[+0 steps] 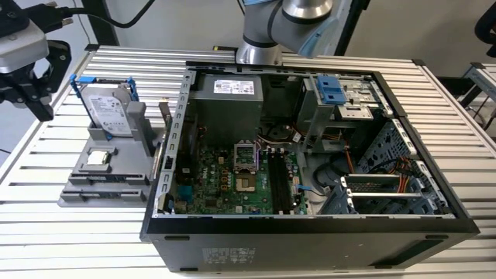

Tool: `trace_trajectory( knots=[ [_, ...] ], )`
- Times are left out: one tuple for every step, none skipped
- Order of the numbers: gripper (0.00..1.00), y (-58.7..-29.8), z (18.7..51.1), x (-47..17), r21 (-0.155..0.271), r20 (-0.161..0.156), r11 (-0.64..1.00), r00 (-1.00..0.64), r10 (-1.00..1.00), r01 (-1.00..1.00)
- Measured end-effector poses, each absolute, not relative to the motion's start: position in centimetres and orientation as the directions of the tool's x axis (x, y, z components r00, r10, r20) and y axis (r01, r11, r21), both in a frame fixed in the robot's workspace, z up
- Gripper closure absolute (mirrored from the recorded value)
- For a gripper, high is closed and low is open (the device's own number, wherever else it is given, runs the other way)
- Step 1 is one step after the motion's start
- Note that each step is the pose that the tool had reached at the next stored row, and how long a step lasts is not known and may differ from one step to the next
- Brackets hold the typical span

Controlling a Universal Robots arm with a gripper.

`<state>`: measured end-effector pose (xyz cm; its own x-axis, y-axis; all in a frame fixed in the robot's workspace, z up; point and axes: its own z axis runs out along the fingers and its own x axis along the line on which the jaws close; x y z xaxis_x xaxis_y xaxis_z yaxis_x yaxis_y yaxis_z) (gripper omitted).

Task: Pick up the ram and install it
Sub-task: 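Pick up the ram and move it above insertion slot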

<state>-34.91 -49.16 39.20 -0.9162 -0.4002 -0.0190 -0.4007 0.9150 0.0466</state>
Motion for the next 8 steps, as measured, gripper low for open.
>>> trace_trajectory(
  knots=[
    [1.0,-49.16,39.2,-34.91,0.046,-0.019,0.909,-0.91,-0.414,-0.415],
    [1.0,-49.16,39.2,-34.91,0.046,-0.019,0.902,-0.903,-0.429,-0.429],
    [1.0,-49.16,39.2,-34.92,0.046,-0.019,0.895,-0.897,-0.442,-0.443],
    [1.0,-49.16,39.2,-34.91,0.046,-0.019,0.888,-0.889,-0.457,-0.457],
    [1.0,-49.16,39.2,-34.91,0.046,-0.019,0.881,-0.882,-0.471,-0.471],
    [1.0,-49.16,39.2,-34.91,0.046,-0.019,0.872,-0.874,-0.486,-0.487],
    [1.0,-49.16,39.2,-34.91,0.046,-0.019,0.865,-0.866,-0.5,-0.5],
    [1.0,-49.16,39.2,-34.91,0.046,-0.019,0.856,-0.858,-0.514,-0.514]
  ],
)
